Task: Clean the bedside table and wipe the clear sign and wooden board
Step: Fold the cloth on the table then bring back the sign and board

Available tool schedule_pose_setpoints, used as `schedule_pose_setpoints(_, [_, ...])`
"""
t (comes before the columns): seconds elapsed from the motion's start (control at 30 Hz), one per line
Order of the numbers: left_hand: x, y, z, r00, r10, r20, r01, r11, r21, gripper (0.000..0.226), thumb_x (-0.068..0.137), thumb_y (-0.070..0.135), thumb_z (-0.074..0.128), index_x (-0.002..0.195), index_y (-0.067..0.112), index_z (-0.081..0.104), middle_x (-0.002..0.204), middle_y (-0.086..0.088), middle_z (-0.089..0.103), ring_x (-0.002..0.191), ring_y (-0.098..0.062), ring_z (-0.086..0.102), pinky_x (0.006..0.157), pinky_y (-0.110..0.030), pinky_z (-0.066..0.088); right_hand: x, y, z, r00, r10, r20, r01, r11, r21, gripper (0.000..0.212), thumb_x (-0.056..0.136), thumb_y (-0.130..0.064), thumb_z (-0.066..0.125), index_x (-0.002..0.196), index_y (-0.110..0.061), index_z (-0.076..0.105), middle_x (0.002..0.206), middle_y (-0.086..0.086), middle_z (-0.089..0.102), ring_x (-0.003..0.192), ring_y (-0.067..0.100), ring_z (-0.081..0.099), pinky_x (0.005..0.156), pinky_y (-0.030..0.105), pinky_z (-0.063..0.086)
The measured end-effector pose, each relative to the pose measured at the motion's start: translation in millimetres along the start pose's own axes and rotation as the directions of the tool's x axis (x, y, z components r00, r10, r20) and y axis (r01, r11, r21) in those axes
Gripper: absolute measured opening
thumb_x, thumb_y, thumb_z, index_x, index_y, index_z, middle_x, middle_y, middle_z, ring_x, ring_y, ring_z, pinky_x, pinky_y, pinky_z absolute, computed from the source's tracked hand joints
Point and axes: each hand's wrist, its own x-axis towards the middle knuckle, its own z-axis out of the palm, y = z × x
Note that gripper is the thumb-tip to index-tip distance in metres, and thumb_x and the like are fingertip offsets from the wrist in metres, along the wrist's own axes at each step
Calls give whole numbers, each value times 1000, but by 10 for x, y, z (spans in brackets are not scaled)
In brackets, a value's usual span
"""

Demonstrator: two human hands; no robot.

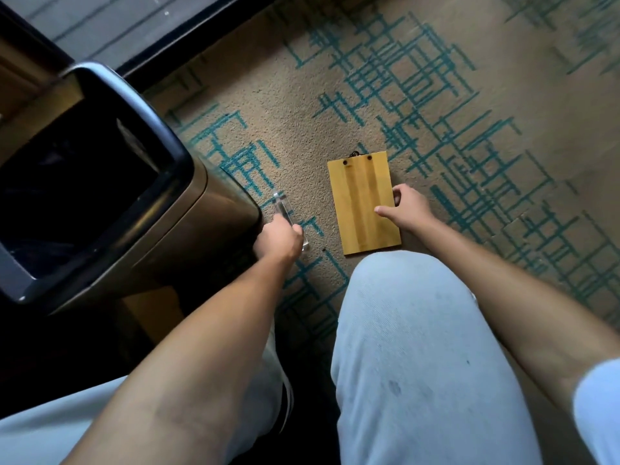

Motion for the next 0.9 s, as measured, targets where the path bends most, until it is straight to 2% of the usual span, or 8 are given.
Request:
schedule_pose_setpoints(0.17, [17, 33, 21, 999, -32, -8, 32, 999, -20, 31, 101, 32, 48, 121, 9, 55, 122, -15, 66, 111, -35, 63, 84, -36, 47, 12, -4, 132, 997, 63, 50, -67, 995, 80, 64, 81, -36, 81, 132, -11, 51, 125, 13, 65, 115, 33, 60, 96, 45, 50])
schedule_pose_setpoints(0.27, [2, -13, 12, 1000, -15, -14, 14, 999, -35, 27, 100, 30, 49, 116, 10, 57, 118, -14, 67, 107, -34, 64, 79, -34, 45, -4, -15, 176, 989, 39, 143, -62, 986, 157, 49, 88, -34, 75, 127, -8, 60, 126, 11, 66, 115, 32, 62, 98, 44, 50])
schedule_pose_setpoints(0.37, [-6, -93, -2, 999, 26, -36, -29, 996, -82, 20, 96, 30, 52, 105, 14, 59, 111, -14, 68, 100, -35, 64, 74, -32, 42, -55, -34, 160, 989, -14, 145, -25, 964, 264, 38, 92, -27, 70, 125, -8, 63, 124, 11, 68, 111, 31, 64, 98, 48, 52])
schedule_pose_setpoints(0.47, [-24, -82, -70, 996, 71, -48, -76, 991, -112, 18, 93, 32, 54, 95, 15, 58, 102, -13, 68, 91, -33, 63, 72, -31, 43, -128, -92, 91, 996, -41, 85, 10, 942, 337, 34, 95, -21, 66, 126, -8, 61, 123, 13, 67, 110, 31, 64, 97, 48, 52])
schedule_pose_setpoints(0.63, [-104, 124, -279, 980, 188, -65, -193, 978, -84, 23, 91, 34, 52, 96, 14, 62, 91, -8, 68, 82, -29, 64, 66, -31, 43, -257, -140, -48, 994, -95, -59, 110, 921, 373, 24, 95, -26, 61, 108, -6, 65, 109, 18, 69, 103, 37, 64, 92, 53, 53])
schedule_pose_setpoints(0.73, [-206, 277, -446, 952, 288, -101, -292, 956, -35, 24, 93, 35, 51, 98, 14, 62, 89, -6, 67, 80, -28, 63, 65, -31, 42, -412, -162, -271, 978, -117, -175, 180, 896, 407, 24, 96, -29, 59, 100, -6, 65, 104, 21, 69, 87, 28, 61, 82, 43, 51])
schedule_pose_setpoints(0.83, [-378, 458, -715, 906, 401, -135, -401, 916, 29, 23, 95, 32, 53, 103, 13, 62, 92, -5, 66, 82, -26, 63, 68, -33, 46, -604, -174, -539, 940, -149, -308, 286, 836, 468, 29, 92, -37, 58, 96, -11, 69, 91, 14, 70, 80, 19, 58, 78, 47, 53])
schedule_pose_setpoints(0.9, [-530, 596, -984, 865, 477, -156, -466, 879, 106, 22, 93, 32, 53, 98, 12, 61, 90, -7, 65, 80, -30, 61, 65, -32, 44, -754, -204, -745, 909, -174, -378, 356, 796, 490, 35, 90, -41, 56, 97, -9, 70, 86, 7, 68, 78, 16, 58, 75, 46, 52])
